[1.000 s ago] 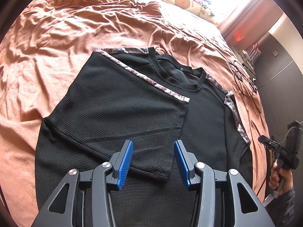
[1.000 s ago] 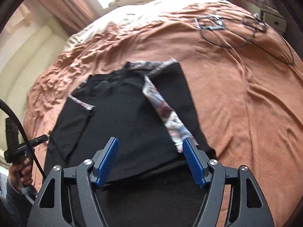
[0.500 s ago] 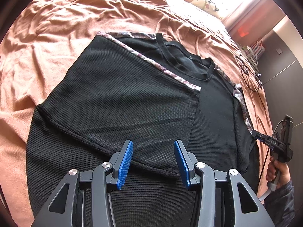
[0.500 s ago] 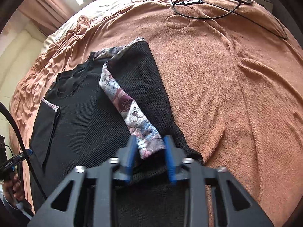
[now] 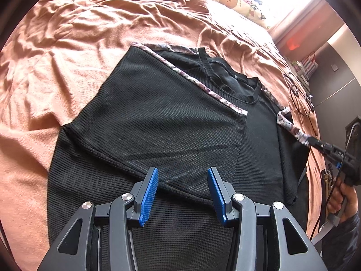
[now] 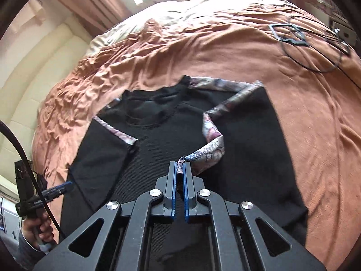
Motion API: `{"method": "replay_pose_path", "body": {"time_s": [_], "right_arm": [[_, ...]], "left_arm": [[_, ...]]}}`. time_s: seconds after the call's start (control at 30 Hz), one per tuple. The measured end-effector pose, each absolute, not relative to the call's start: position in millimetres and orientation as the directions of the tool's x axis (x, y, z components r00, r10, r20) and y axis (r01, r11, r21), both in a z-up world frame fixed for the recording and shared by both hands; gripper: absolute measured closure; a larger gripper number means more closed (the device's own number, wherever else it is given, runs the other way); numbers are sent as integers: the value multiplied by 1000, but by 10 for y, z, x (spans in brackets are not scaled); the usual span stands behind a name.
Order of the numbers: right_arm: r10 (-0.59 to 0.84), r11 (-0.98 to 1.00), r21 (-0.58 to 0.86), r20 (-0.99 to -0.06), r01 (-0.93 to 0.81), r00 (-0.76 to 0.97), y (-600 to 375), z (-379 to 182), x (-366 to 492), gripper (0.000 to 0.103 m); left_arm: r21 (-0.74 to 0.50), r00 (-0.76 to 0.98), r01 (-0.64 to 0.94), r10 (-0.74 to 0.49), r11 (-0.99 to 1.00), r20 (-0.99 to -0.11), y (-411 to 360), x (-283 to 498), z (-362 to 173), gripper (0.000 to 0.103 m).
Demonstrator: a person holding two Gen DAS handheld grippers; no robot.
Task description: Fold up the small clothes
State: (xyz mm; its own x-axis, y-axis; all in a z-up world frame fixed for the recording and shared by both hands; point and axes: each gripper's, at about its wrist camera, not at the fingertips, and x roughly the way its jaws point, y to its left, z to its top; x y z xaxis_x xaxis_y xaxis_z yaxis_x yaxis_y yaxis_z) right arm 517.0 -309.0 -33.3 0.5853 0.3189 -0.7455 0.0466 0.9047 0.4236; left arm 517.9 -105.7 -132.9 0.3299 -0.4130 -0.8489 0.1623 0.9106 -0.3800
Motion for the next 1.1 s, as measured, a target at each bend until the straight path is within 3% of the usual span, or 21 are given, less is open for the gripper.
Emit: {"method": "replay_pose_path", "body": {"time_s": [0.3, 0.33, 0.4, 0.43, 0.47, 1.1], "right_arm": [[358, 915, 398, -730, -64, 583, -2538, -289, 5498, 99], [357, 916, 395, -734, -63, 578, -2528, -309, 5516, 93], [344, 921, 385, -742, -54, 575, -2546, -330, 5515, 69], [336, 923, 380, -736, -52, 588, -2556, -312, 5503, 49], [331, 924, 378, -726, -52, 603, -2580, -288, 5466, 35], [153, 927, 330, -764, 177, 627, -3819, -358, 4469, 34]], "left_arm": [[-373, 338, 140, -399, 917, -853, -888, 5224, -1353, 56], [-373, 338, 138, -398, 918, -853, -879, 5231, -1358, 56], [-372, 336, 136, -396, 918, -854, -879, 5246, -1368, 56], [-373, 335, 138, -397, 918, -854, -890, 5254, -1371, 56], [-374, 334, 140, -399, 917, -854, -902, 5259, -1374, 56], [-391, 280, 274, -461, 879, -842, -1963, 5461, -1378, 56]]}}
